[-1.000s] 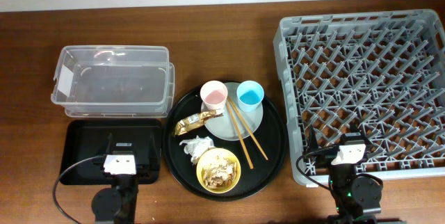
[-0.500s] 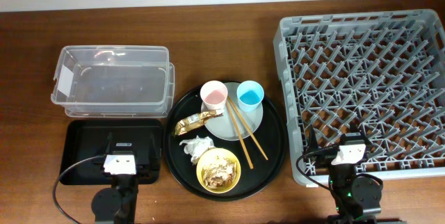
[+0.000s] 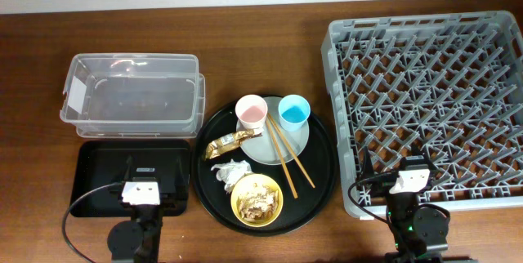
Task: Sort waste into correct bins and load items into the dishwasher rack
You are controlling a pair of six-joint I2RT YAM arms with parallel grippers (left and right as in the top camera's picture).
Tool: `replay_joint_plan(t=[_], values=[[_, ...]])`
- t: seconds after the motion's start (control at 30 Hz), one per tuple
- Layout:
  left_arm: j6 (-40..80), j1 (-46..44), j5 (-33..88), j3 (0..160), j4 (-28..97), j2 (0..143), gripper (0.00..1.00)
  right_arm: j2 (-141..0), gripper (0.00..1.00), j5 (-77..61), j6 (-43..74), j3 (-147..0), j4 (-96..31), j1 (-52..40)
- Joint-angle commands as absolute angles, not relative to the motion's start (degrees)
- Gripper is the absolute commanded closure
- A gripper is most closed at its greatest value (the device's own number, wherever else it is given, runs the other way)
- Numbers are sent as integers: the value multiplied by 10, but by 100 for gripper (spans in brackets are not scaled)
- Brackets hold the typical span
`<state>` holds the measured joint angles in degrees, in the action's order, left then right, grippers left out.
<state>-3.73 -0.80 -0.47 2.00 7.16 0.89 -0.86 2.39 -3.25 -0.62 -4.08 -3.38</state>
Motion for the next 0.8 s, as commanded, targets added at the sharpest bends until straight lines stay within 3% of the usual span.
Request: replay_joint_plan(t=[0.0, 0.2, 0.47, 0.67, 0.77], values=[[-48, -9, 37, 18, 64, 4, 1, -6, 1, 33, -31, -3, -43, -37], [-41, -9, 67, 27, 71, 4, 1, -6, 1, 33, -31, -3, -43, -37], [-37, -9, 67, 123, 186, 32, 1, -6, 2, 33, -31, -3, -43, -37], [-37, -9, 113, 293, 255, 243, 1, -6, 2, 33, -31, -3, -43, -37], [-37, -9, 253, 394, 294, 401, 1, -6, 1, 33, -31, -3, -43, -37]])
